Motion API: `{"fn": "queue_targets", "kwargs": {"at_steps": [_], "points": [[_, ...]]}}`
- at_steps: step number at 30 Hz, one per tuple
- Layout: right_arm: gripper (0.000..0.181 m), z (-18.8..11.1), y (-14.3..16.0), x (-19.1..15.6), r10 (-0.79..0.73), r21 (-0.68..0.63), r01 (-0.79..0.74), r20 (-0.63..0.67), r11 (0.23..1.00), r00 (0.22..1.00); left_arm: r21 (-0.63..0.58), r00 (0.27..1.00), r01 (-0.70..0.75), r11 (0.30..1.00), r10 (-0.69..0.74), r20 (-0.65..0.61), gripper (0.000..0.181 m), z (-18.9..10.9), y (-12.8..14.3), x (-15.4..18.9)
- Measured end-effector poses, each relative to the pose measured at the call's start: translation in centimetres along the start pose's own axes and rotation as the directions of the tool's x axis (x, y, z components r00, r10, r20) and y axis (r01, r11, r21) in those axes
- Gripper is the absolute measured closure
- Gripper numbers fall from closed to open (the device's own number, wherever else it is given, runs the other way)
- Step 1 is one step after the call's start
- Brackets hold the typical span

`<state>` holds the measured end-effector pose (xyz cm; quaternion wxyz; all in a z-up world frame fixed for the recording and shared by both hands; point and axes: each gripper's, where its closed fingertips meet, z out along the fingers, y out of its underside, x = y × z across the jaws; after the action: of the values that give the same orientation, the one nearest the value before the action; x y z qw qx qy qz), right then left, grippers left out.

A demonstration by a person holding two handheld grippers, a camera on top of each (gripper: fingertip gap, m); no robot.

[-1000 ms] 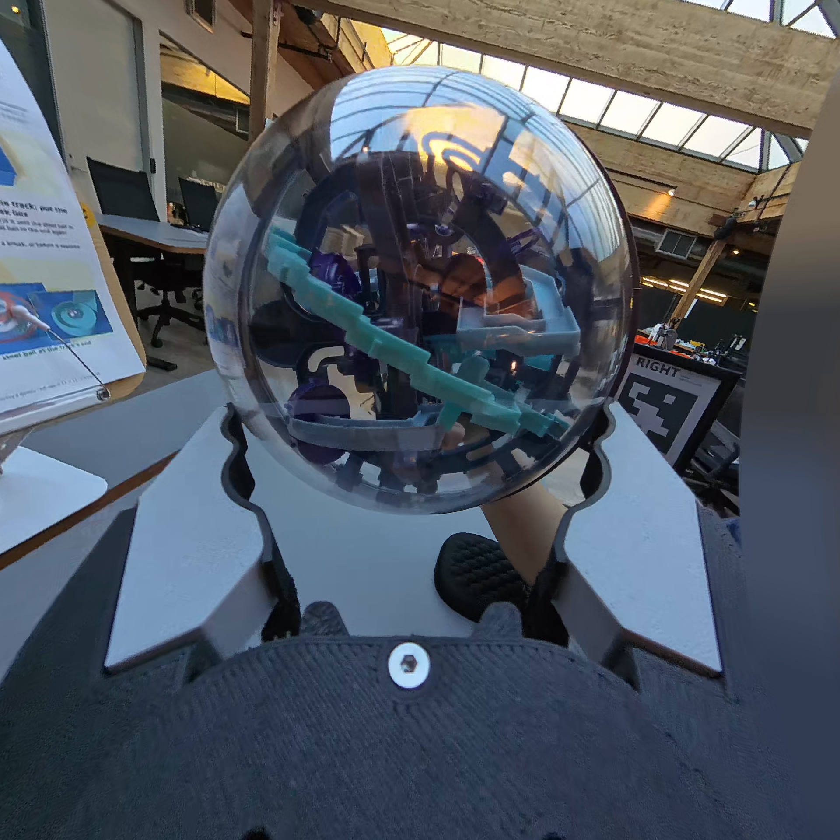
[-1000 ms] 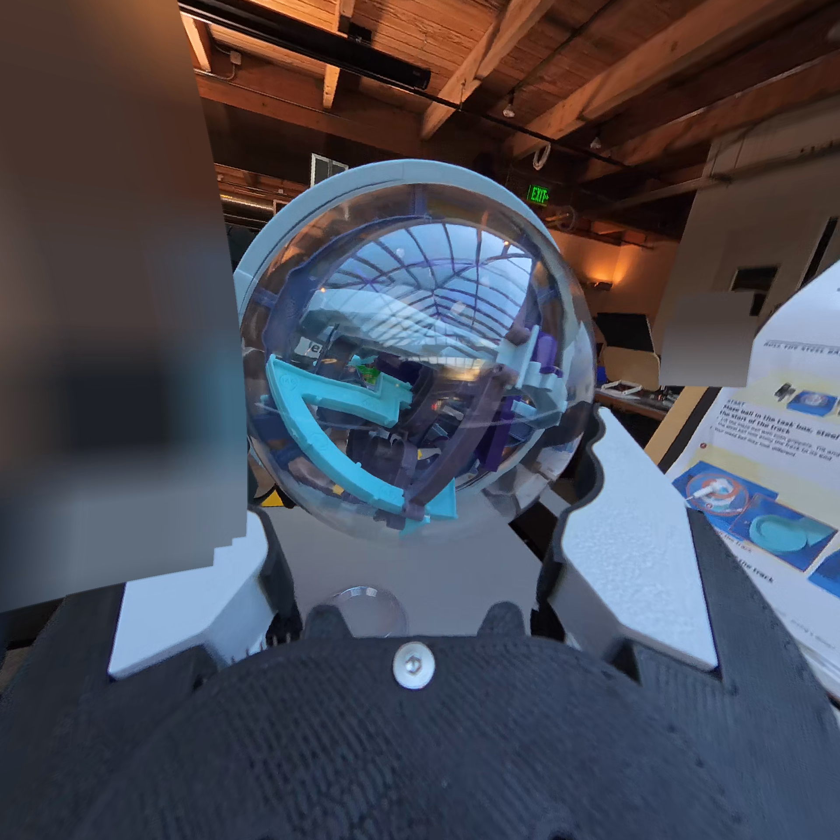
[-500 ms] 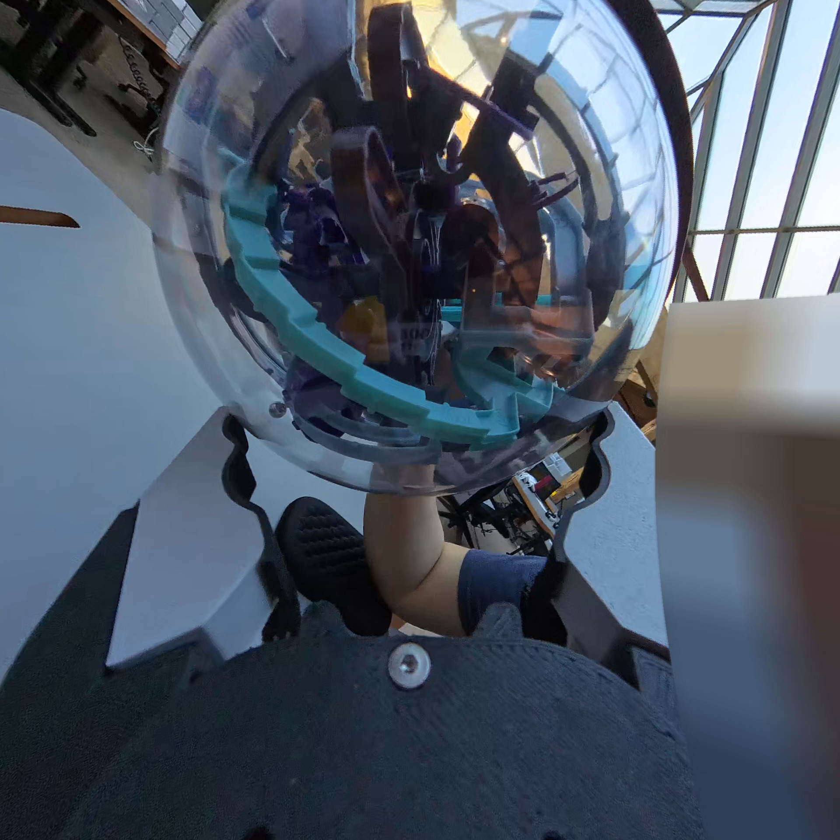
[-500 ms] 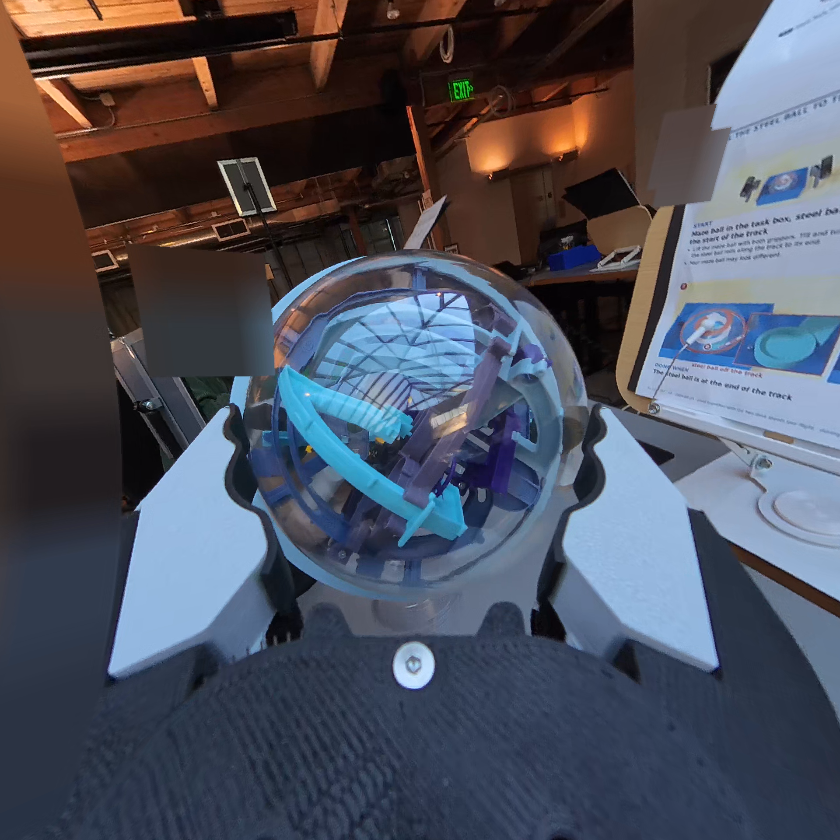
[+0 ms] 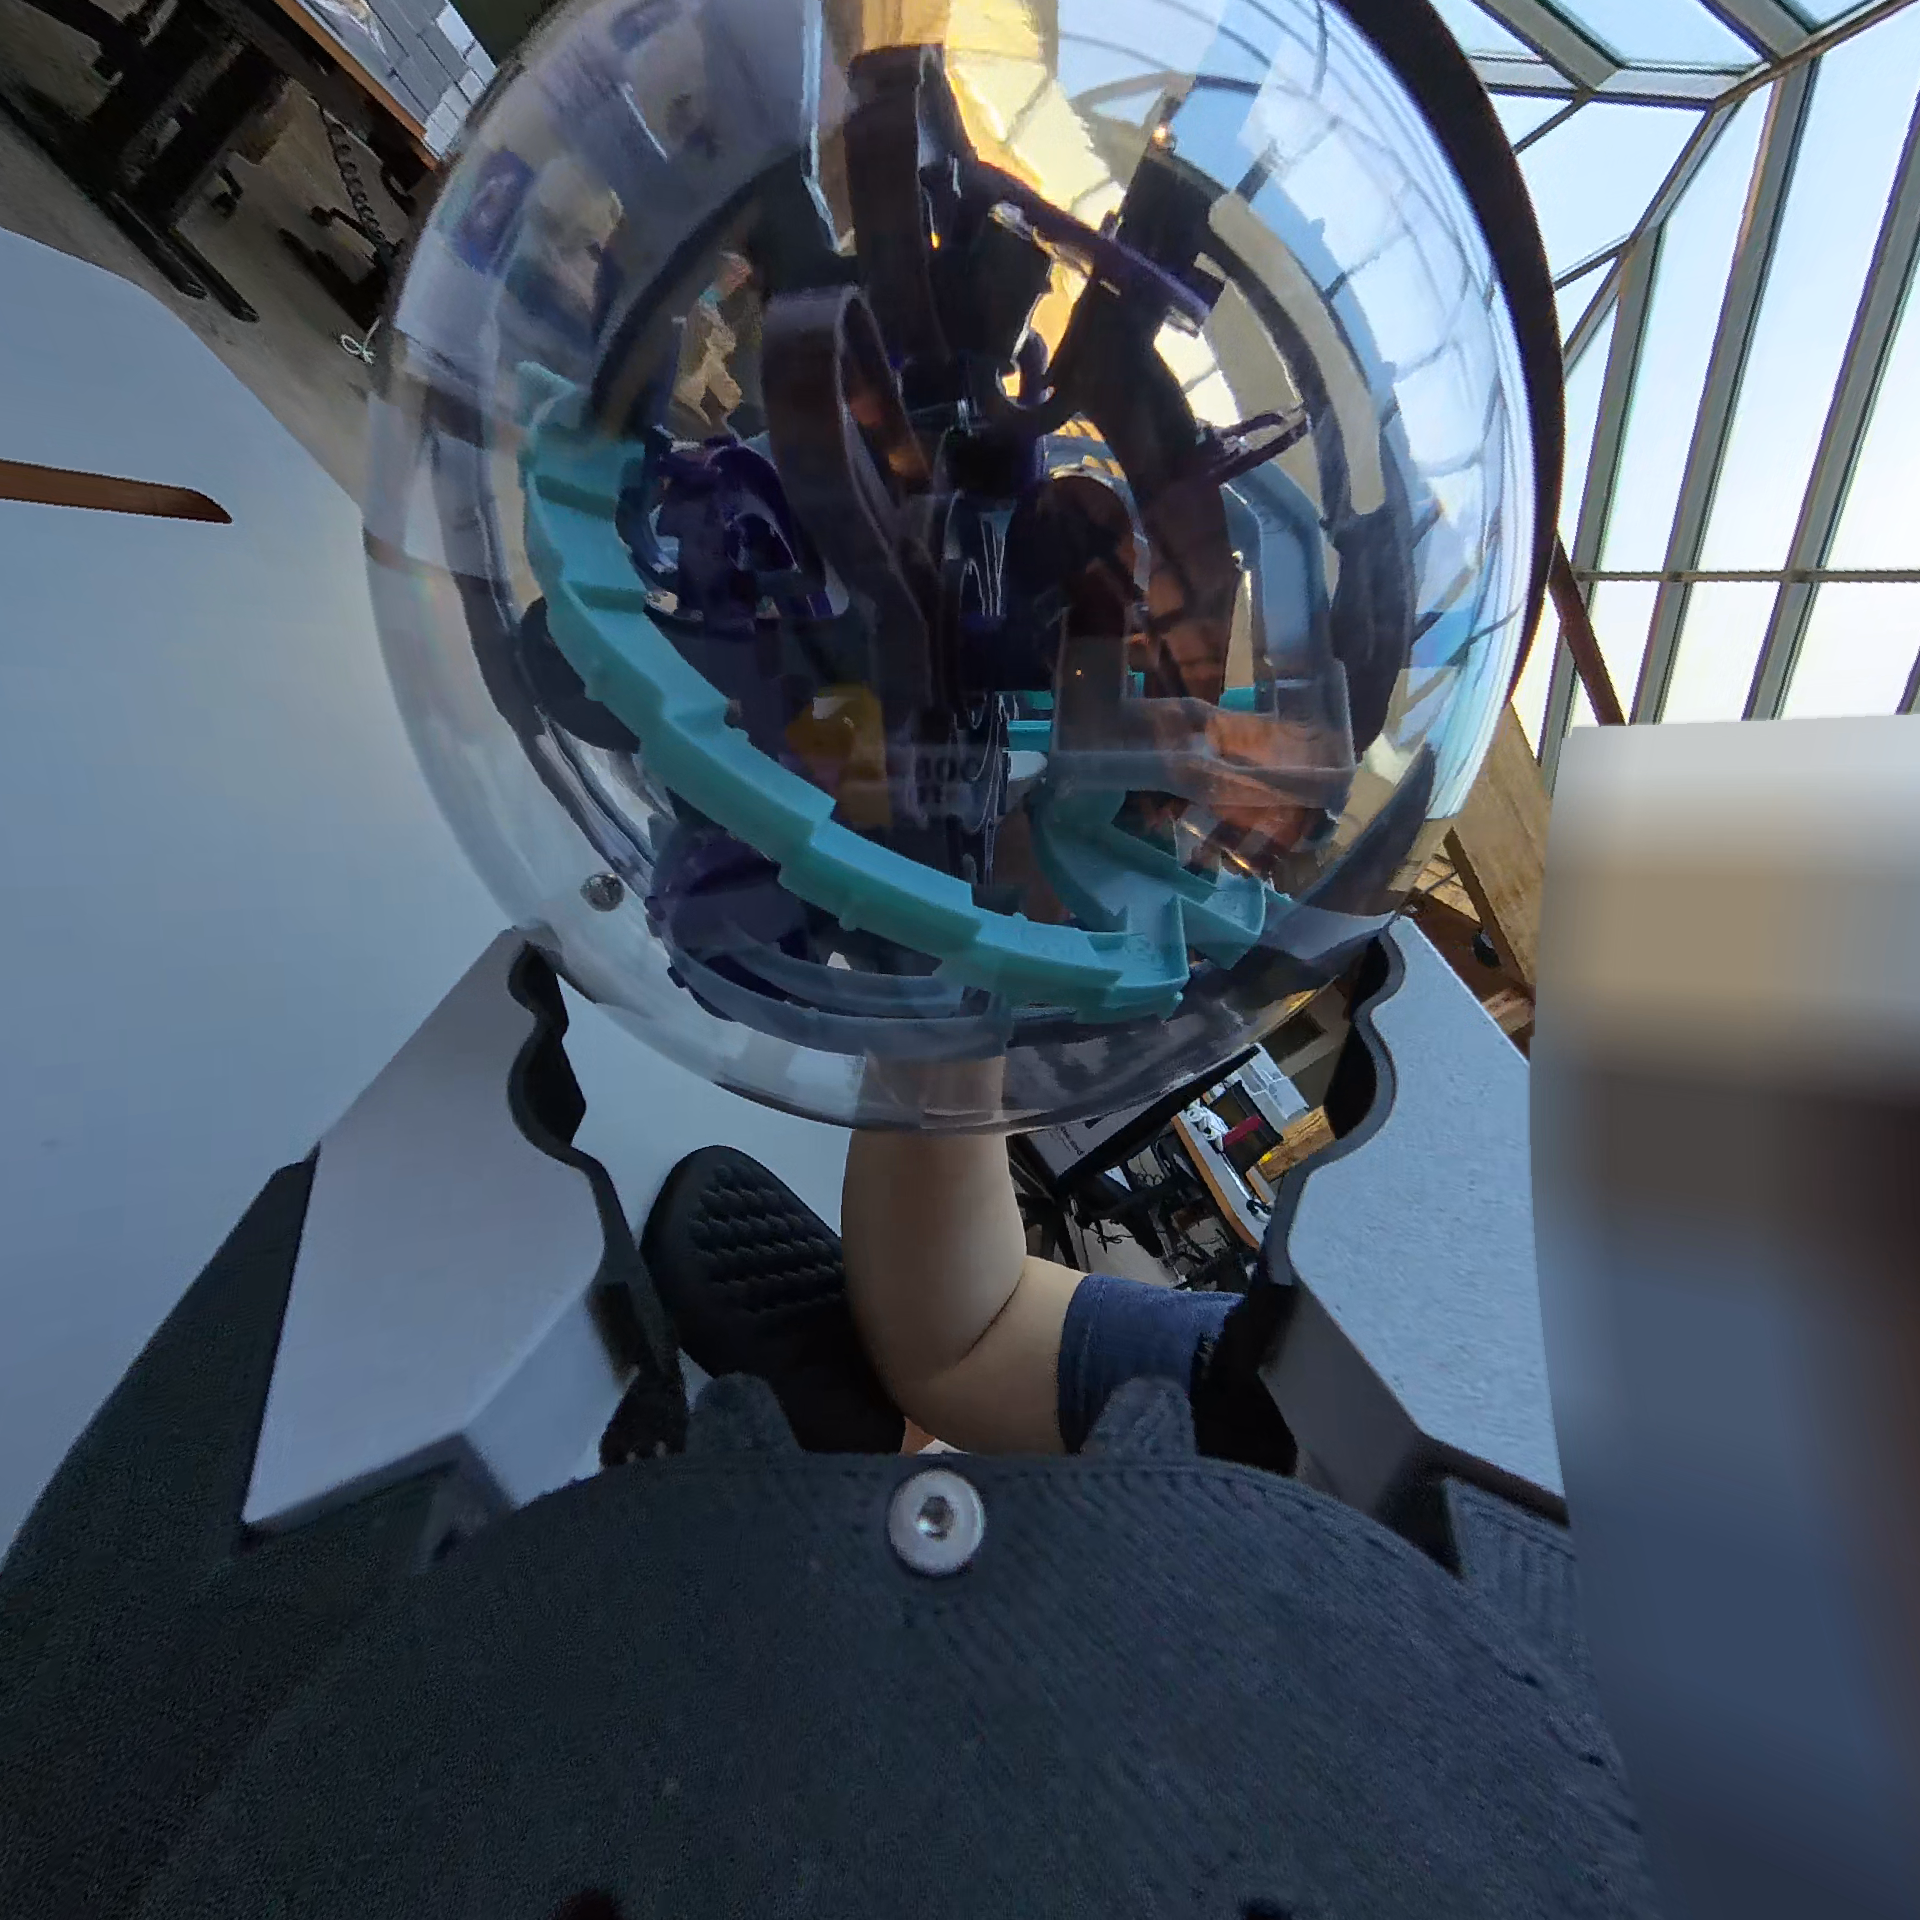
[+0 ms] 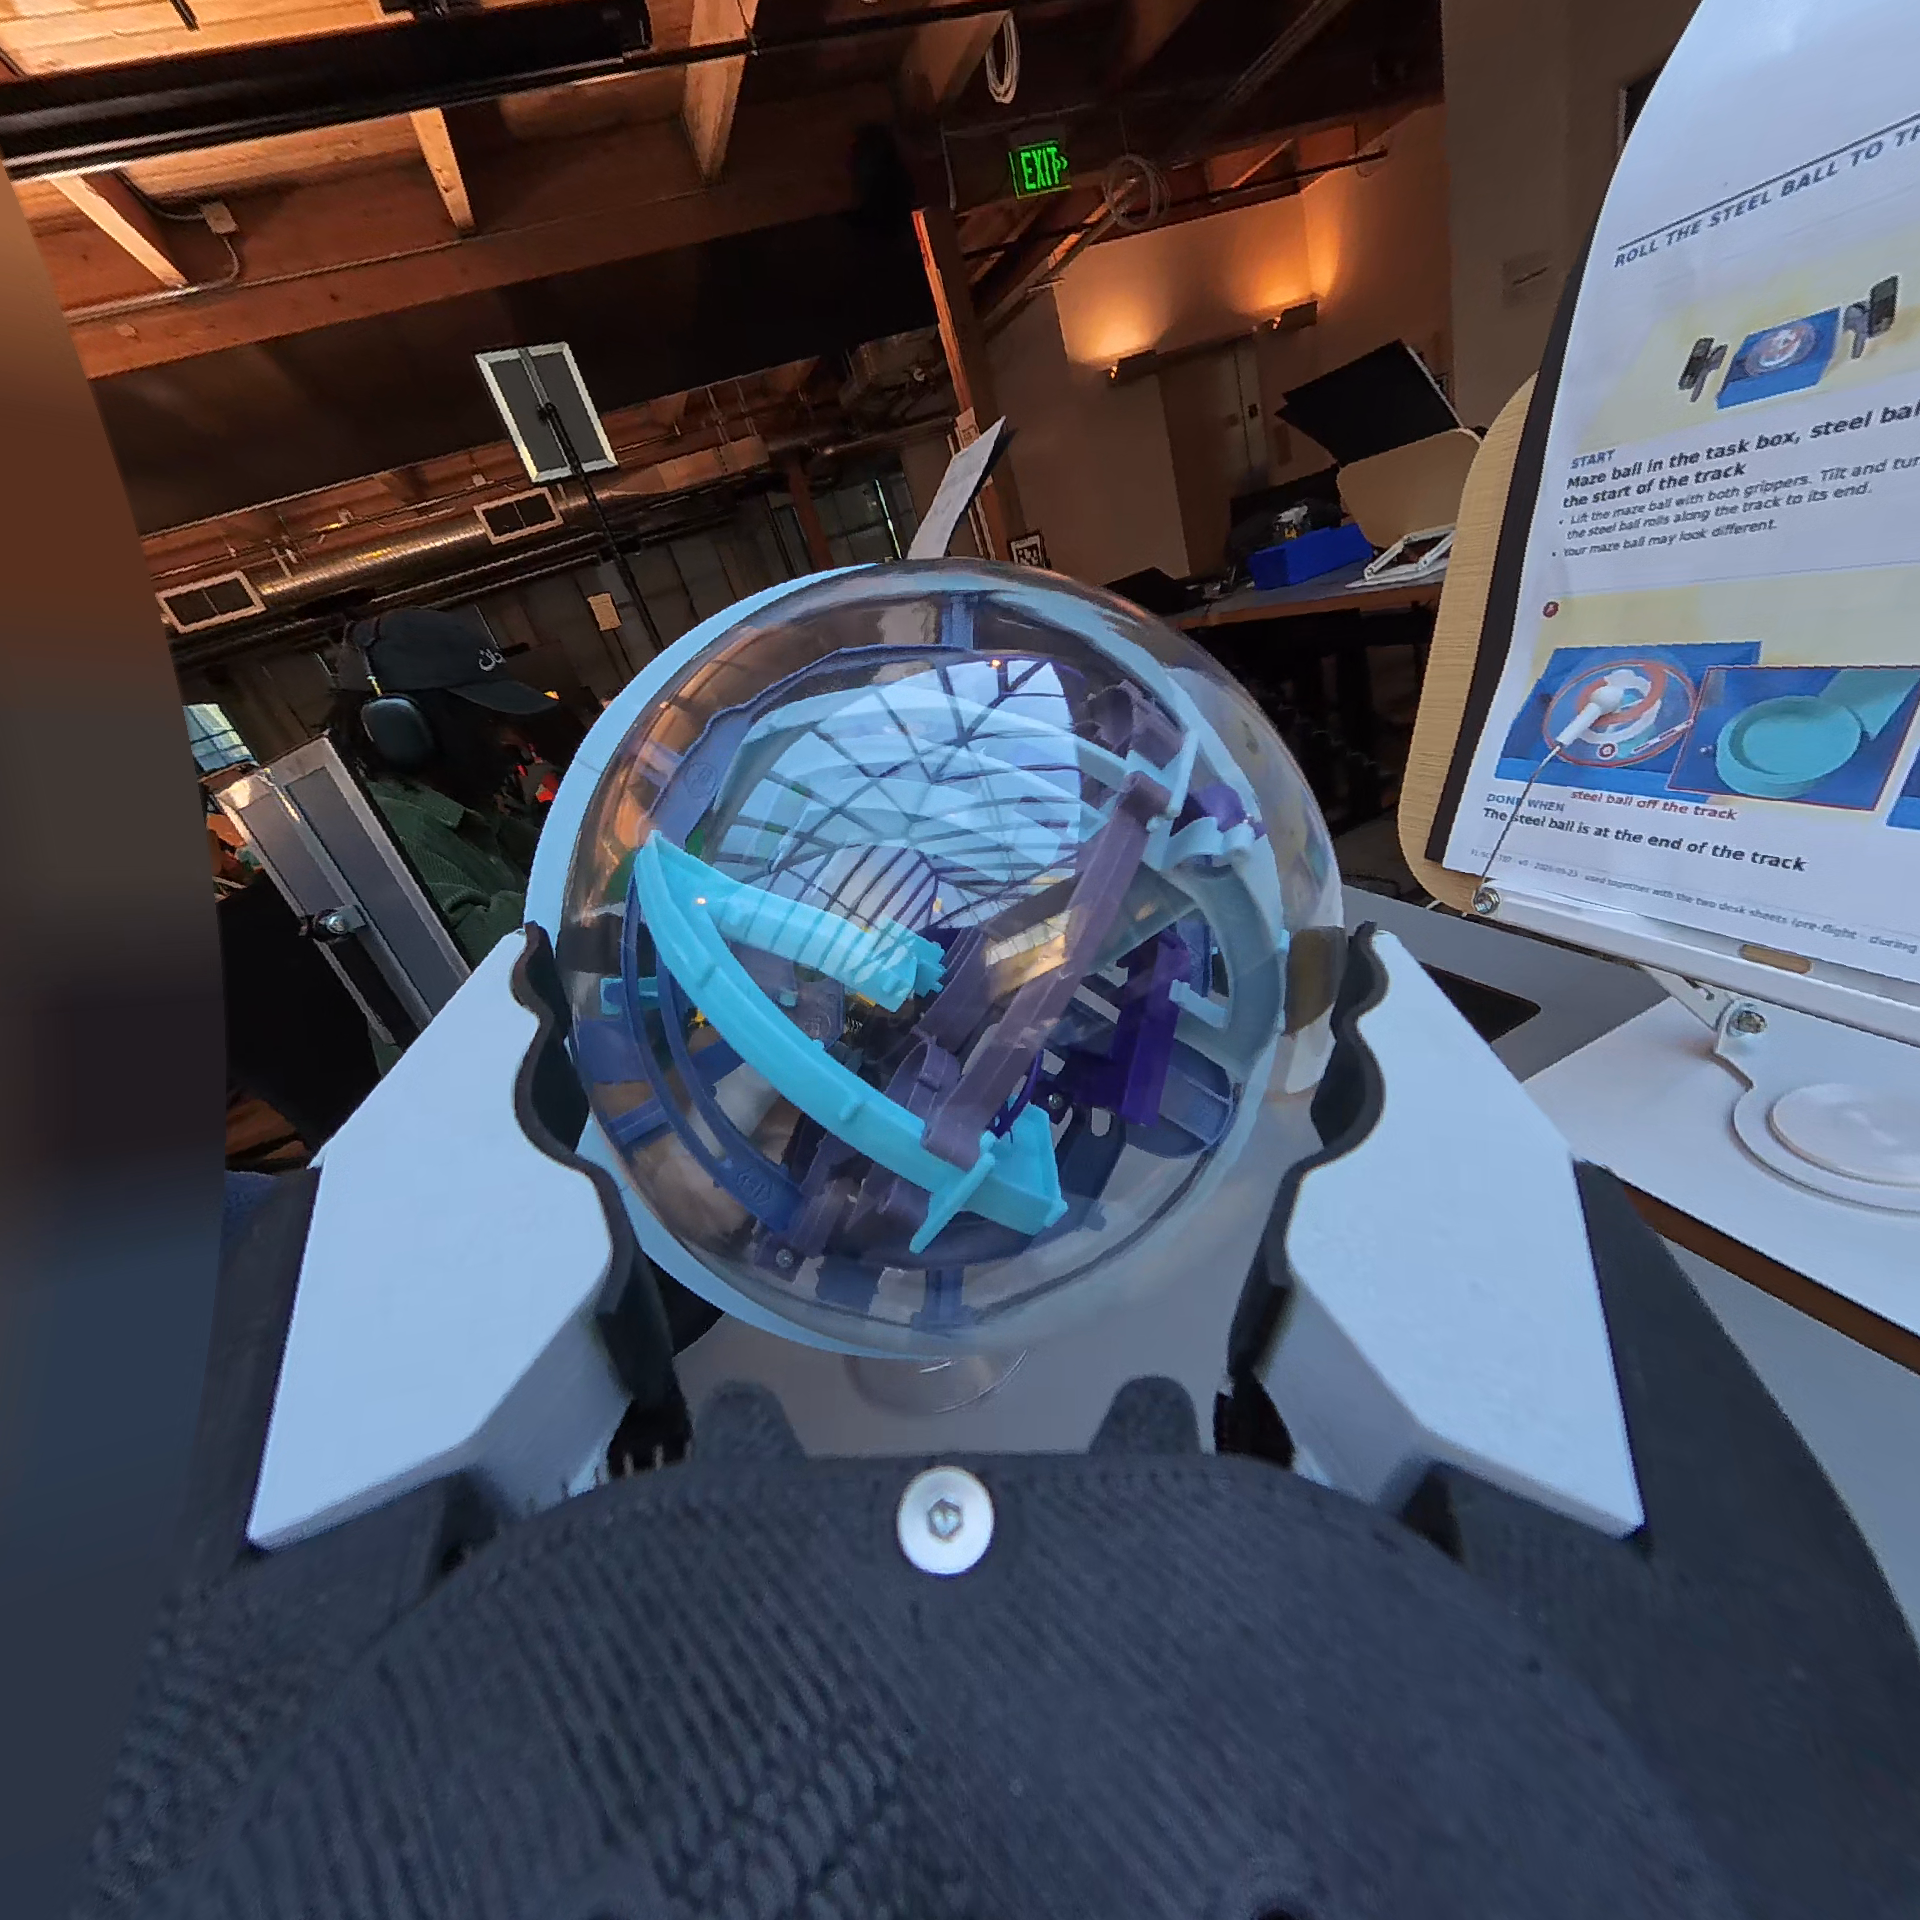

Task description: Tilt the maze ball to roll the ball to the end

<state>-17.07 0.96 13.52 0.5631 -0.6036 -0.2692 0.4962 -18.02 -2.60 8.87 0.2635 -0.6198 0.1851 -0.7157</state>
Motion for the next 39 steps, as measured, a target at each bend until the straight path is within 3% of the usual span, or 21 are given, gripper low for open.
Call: {"fn": "queue_targets", "kwargs": {"at_steps": [10,30,39], "points": [[0.037,0.2,0.2,0.1,0.017,0.01,-0.017,0.021,1.0,1.0,-0.003,0.999,0.0,1.0,0.001,0.033,0.035,-0.3,0.0,-0.1],[0.036,1.2,1.4,-0.1,-0.044,-0.038,0.043,-0.006,0.998,0.999,0.045,0.979,-0.157,0.987,0.15,0.136,0.035,-2.0,-2.3,-0.3],[0.036,1.3,1.1,-0.7,-0.076,-0.054,0.073,-0.055,0.996,0.996,0.028,0.985,-0.153,0.988,0.15,0.08,0.036,-2.1,-2.4,0.2]]}}
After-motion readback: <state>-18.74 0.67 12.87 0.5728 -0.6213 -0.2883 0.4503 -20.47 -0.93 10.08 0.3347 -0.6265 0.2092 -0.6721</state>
